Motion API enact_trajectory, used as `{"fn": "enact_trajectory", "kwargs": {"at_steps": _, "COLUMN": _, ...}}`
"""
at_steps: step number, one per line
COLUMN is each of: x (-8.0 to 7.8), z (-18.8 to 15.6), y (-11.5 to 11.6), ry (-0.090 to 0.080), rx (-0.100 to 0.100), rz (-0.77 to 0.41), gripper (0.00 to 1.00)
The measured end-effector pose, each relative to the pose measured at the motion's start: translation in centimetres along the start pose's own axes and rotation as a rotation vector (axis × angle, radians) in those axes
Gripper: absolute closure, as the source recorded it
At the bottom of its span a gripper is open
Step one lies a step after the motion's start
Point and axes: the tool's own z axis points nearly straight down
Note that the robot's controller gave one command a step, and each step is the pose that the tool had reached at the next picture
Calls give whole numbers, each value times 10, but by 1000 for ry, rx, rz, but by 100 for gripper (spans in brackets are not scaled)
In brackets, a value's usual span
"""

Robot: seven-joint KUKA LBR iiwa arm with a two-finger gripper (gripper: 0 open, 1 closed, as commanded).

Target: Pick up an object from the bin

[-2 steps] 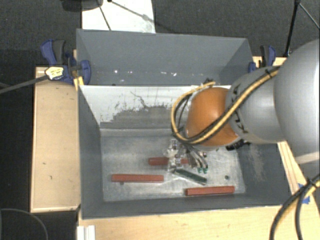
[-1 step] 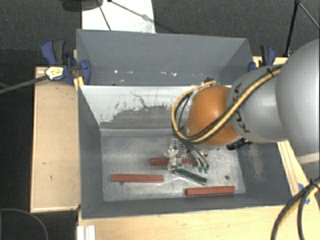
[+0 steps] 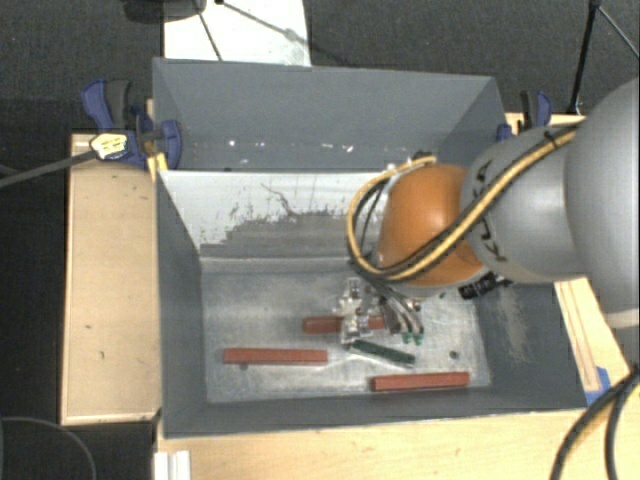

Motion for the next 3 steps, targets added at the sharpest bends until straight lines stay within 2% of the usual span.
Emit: {"fn": "enact_trajectory", "kwargs": {"at_steps": 3, "x": -1, "z": -19, "y": 0, "ry": 6, "rx": 1, "rz": 3, "gripper": 100}}
